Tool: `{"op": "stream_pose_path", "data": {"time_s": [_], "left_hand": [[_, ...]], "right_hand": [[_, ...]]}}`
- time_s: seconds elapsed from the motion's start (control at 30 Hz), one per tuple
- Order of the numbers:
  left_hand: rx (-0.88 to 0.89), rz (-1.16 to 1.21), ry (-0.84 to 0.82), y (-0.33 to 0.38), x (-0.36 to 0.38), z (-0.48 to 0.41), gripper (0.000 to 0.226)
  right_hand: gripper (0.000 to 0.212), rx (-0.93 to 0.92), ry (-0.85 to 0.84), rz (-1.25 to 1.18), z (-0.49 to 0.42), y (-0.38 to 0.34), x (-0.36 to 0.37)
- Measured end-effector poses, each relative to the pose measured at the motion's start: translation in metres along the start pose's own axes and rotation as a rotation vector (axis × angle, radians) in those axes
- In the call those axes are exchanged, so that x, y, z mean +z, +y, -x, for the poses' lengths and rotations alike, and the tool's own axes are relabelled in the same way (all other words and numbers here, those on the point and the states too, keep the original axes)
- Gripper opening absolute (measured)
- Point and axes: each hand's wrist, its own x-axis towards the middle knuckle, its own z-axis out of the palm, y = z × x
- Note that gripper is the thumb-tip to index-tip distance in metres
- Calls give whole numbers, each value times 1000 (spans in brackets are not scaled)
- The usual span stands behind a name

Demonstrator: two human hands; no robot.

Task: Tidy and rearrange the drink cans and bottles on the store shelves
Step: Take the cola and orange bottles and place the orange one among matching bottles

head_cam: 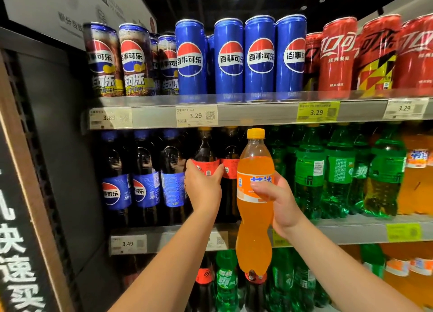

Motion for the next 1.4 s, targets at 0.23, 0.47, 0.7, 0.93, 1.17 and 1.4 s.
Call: {"op": "stream_pose_path", "data": {"time_s": [0.23,0.47,0.7,0.93,1.17,1.4], "left_hand": [[-13,-34,-68,-4,-7,2,47],[-67,77,-17,-7,-24,20,13],[13,456,-371,15,-30,67,26],[182,440,-535,12,-16,91,38],[114,650,-669,25,13,119,53],[73,713,-756,50,61,151,65]], "right_hand": [[43,-13,-8,-14,0,1,5],[42,-30,-4,-24,1,3,11],[36,-54,32,-60,7,5,21],[51,-51,164,-95,31,-2,18],[65,-15,286,-17,57,-27,-15],[52,-6,309,257,106,-54,-87]]}}
